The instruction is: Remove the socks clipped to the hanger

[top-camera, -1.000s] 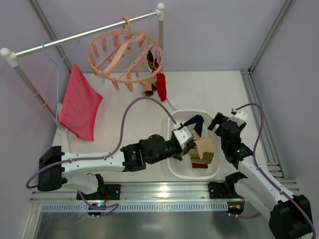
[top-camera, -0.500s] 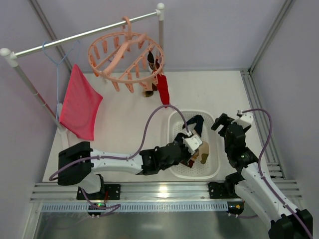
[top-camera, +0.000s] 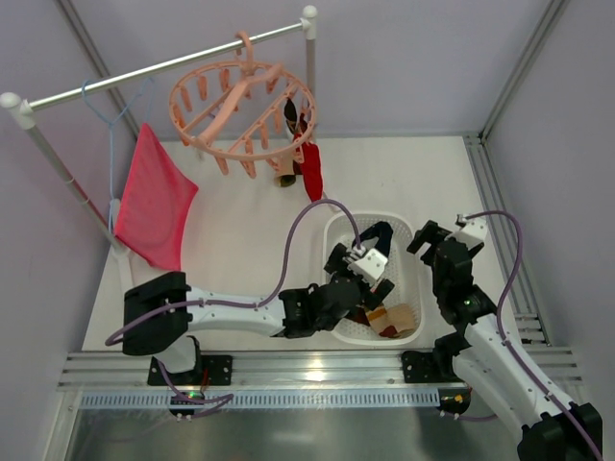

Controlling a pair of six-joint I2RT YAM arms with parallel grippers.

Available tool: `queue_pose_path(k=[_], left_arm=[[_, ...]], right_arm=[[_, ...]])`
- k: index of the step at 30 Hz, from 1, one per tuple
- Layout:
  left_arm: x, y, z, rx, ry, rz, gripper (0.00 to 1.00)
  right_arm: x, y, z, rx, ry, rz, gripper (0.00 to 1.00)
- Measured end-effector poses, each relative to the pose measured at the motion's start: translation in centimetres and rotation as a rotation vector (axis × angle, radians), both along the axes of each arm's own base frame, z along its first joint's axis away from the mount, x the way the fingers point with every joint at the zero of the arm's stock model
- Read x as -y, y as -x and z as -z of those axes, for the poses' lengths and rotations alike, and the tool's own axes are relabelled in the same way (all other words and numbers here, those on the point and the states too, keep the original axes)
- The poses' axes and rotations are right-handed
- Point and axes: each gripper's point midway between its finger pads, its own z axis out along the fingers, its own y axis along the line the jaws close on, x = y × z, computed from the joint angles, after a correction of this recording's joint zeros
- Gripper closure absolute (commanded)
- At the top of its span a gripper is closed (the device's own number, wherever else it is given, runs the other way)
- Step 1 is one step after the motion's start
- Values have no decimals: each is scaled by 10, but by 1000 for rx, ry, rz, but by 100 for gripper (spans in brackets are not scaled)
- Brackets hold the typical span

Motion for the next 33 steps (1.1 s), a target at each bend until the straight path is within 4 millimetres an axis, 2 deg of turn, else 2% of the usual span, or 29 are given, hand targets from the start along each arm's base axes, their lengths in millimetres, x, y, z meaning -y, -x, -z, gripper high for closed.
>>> queue_pose_path(k=[9,12,21,24,27,33], left_arm=[[-48,-35,-36,107,11,-267,0],[-64,-51,-41,106,27,-333,0],[-136,-128,-43,31,146,-555,0],[-141,-137,-45,34,165,-571,0],[-136,-145,-41,34,174,-569,0],[-114,-172,-5,20,161,-577,0]], right_arm=[[0,1,4,-10,3,0,8],[0,1,7,-18,5,-3,7],[-7,-2,4,-6,-6,-41,7],[-12,-4,3,1,-12,-64,7],[-17,-5,3,5,-20,-92,7],[-27,-8,4,11,-36,-145,7]])
